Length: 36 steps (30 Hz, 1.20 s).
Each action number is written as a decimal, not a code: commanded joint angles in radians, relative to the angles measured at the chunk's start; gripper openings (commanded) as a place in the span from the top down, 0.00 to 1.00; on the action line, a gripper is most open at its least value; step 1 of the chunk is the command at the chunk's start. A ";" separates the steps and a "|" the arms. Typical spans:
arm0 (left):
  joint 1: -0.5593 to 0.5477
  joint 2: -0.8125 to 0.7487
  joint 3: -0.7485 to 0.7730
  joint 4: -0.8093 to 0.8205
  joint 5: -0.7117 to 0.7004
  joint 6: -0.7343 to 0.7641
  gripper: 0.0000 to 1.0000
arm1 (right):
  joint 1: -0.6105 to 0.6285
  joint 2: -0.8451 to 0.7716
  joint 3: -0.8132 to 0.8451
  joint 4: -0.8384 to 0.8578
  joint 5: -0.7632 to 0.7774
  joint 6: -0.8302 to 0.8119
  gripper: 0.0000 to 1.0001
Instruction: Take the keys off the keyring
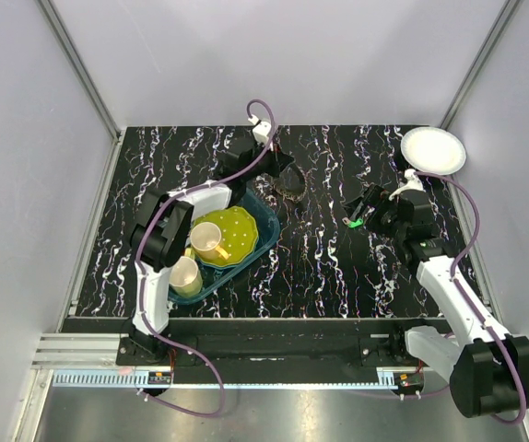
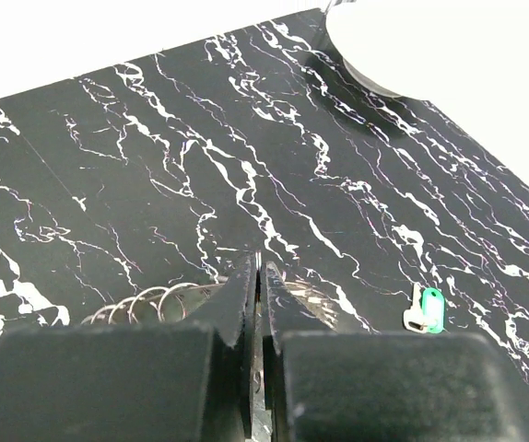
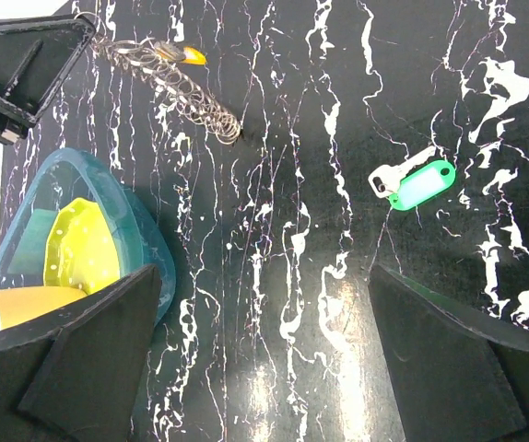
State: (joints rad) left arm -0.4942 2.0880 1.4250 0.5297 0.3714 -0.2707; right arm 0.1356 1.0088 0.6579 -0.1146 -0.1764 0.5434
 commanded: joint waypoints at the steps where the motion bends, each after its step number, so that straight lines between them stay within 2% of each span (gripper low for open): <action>1: 0.002 -0.032 -0.077 0.191 0.044 -0.056 1.00 | 0.002 -0.007 0.026 0.026 0.000 -0.011 0.00; 4: -0.001 -0.083 -0.206 0.248 -0.002 -0.062 1.00 | 0.001 0.005 0.019 0.049 -0.008 -0.010 0.00; 10: 0.005 -0.161 -0.310 0.222 -0.112 0.002 1.00 | 0.001 0.063 0.049 0.062 -0.058 -0.002 0.00; 17: 0.032 -0.120 -0.250 0.176 -0.077 -0.001 1.00 | 0.002 0.065 0.055 0.073 -0.072 0.015 0.00; 20: 0.034 -0.109 -0.264 0.159 -0.124 0.008 0.94 | 0.002 0.066 0.054 0.075 -0.069 0.006 0.00; 22: 0.036 -0.085 -0.194 0.098 -0.134 0.030 0.88 | 0.002 0.082 0.060 0.075 -0.066 0.000 0.00; 25: 0.045 -0.030 -0.091 0.020 -0.095 0.007 0.87 | 0.002 0.103 0.083 0.078 -0.083 0.004 0.00; 32: 0.046 0.063 0.040 0.024 -0.028 -0.071 0.87 | 0.001 0.119 0.118 0.061 -0.040 -0.026 0.00; 36: 0.045 0.081 0.060 0.044 -0.005 -0.116 0.80 | 0.001 0.120 0.129 0.064 -0.037 -0.023 0.00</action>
State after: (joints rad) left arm -0.4538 2.1460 1.4395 0.5621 0.3214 -0.3397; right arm 0.1356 1.1290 0.7319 -0.0734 -0.2272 0.5385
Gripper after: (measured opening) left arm 0.157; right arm 0.994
